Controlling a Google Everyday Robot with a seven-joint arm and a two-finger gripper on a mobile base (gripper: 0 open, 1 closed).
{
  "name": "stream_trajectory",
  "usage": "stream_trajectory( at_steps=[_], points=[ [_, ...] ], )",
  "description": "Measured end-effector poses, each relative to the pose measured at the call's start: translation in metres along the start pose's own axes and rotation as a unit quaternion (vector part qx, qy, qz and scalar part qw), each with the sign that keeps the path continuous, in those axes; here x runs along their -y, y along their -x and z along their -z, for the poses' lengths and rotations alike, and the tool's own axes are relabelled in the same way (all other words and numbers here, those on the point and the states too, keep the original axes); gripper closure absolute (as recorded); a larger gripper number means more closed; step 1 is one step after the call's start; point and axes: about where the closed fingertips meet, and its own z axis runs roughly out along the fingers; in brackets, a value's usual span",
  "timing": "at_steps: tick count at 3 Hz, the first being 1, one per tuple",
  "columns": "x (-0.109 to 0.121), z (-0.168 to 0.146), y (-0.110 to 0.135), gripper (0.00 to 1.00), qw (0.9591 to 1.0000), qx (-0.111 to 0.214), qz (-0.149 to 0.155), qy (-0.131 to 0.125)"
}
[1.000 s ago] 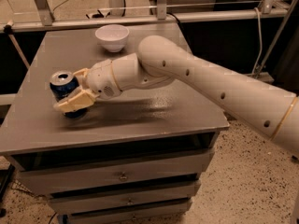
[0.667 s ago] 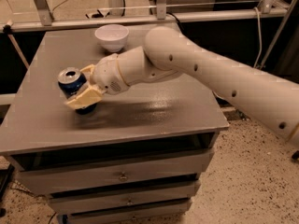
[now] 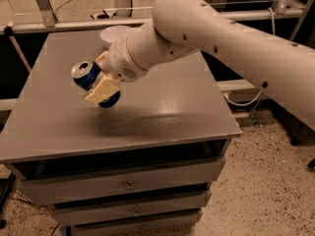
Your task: Knock pepsi can over
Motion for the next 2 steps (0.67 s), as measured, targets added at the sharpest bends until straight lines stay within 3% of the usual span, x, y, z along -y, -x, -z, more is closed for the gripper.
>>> stream_trajectory(
  at_steps=[1, 2],
  points=[
    [0.005, 0.002, -0.004, 1.00, 0.9953, -0.095, 0.016, 0.011],
    [0.005, -0.013, -0.013, 1.00, 0.9773, -0.204, 0.032, 0.046]
  ],
)
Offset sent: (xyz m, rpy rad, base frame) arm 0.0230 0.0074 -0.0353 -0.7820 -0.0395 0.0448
